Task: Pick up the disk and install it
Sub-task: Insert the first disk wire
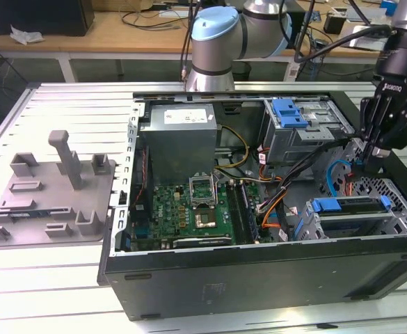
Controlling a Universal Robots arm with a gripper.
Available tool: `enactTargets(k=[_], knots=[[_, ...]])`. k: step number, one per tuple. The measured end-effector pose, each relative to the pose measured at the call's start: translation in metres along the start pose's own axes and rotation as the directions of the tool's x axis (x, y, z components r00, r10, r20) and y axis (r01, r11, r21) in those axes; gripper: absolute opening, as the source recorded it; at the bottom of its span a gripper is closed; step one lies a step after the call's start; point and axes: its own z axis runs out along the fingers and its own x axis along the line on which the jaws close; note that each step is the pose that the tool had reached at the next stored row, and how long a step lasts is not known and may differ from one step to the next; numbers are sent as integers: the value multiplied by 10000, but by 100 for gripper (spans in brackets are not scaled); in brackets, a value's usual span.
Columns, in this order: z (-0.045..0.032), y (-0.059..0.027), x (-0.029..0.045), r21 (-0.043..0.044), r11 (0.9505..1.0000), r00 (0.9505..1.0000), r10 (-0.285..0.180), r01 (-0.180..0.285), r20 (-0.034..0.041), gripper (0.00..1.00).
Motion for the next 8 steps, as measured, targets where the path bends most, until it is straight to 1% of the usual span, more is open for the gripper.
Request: enactTargets(k=[1,3,5,8], knots=[[-7,2,11,3,10000,10000,-34,34,57,16],[-23,10,38,14,10000,9999,-85,85,115,16],[-29,25,77,36,9999,9998,-142,141,131,16],[5,57,157,93,9996,9996,-265,264,122,16]])
